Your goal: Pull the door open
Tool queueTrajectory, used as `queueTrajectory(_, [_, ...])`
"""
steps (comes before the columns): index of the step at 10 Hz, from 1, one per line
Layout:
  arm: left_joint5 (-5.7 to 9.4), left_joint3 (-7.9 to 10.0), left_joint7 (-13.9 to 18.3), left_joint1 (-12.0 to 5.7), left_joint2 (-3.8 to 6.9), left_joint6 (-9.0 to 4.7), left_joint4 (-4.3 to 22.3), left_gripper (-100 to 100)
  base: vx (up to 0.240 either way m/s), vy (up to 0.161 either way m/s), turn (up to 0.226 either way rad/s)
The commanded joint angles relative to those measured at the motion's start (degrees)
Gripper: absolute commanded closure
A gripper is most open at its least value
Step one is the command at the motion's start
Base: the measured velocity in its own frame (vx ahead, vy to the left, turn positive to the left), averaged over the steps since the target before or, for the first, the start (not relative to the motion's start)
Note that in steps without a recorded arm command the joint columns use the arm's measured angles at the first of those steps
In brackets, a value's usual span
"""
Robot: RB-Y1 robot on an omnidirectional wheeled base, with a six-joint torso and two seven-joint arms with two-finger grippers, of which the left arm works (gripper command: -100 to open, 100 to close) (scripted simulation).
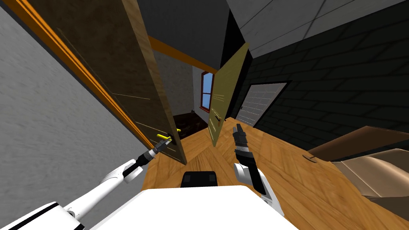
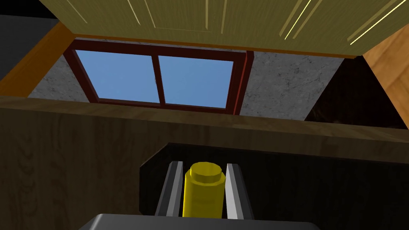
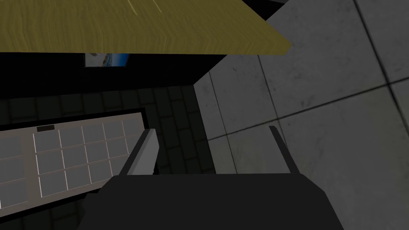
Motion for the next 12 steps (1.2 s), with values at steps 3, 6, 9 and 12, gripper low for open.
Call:
queueTrajectory(3, [-0.66,-0.74,-0.03,-0.10,-0.94,-3.57,1.94,100,0.042,-0.067,-0.027])
queueTrajectory(6, [0.29,0.76,0.38,-0.47,0.05,-3.91,5.80,-100,0.012,-0.055,0.031])
queueTrajectory(9, [1.45,2.30,0.89,0.13,1.33,-2.32,7.06,-100,-0.139,0.088,0.171])
queueTrajectory(12, [2.44,3.64,1.33,0.65,2.43,-0.95,8.16,-100,-0.085,0.056,0.108])
